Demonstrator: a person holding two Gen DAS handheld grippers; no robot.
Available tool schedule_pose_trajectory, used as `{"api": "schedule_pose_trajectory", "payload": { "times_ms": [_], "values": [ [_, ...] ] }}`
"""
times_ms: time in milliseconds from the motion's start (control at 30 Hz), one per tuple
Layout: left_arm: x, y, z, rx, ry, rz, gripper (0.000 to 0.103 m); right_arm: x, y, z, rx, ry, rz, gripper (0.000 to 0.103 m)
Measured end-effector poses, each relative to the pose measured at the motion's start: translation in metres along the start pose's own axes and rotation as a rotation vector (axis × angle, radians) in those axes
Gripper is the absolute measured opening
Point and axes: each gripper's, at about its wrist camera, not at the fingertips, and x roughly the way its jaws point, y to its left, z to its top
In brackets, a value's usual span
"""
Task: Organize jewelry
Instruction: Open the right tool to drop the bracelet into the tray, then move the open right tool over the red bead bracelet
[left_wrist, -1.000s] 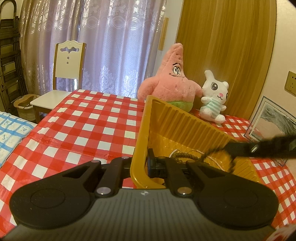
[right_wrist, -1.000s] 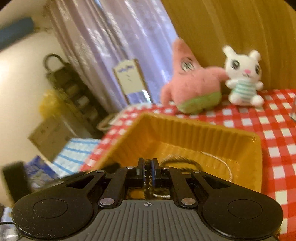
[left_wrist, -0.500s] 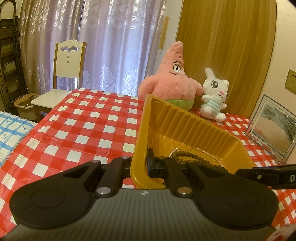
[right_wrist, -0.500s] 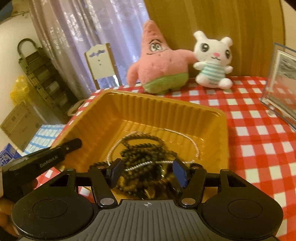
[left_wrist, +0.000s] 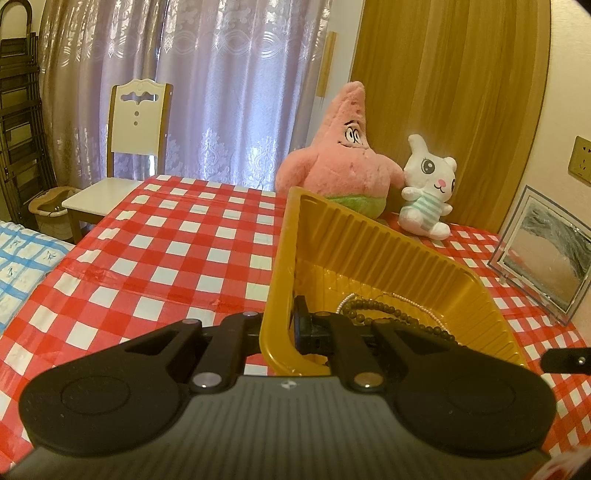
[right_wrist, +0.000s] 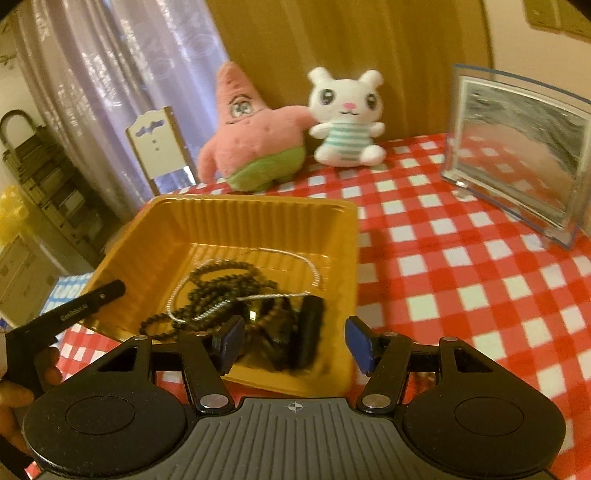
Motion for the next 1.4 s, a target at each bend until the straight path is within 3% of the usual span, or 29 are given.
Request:
{"api": "schedule_pose_trajectory", "payload": {
  "times_ms": [633,967,1033,1100,1400],
  "values": [
    [0.0,0.002,-0.001,0.001,0.003,0.007,0.006,-0.015,-0.072,-0.028,0.103,0.046,-0.181,0.06],
    [0.002,0.004,-0.002,-0.001,0.006,0.009,0.006,0.004,-0.072,-0.041,-0.022,0.055,-0.19,0.06],
    [0.002,0.003,-0.002,0.0,0.006,0.011,0.006,0.009,-0.069,-0.04,-0.057,0.05,-0.173,0.056],
    [0.002,0.003,-0.002,-0.002,0.006,0.01,0.006,0.015,-0.067,-0.039,-0.085,0.057,-0.164,0.044],
    [0.003,0.003,-0.002,0.0,0.005,0.011,0.006,0.035,-0.068,-0.032,-0.134,0.055,-0.174,0.028]
  ]
}}
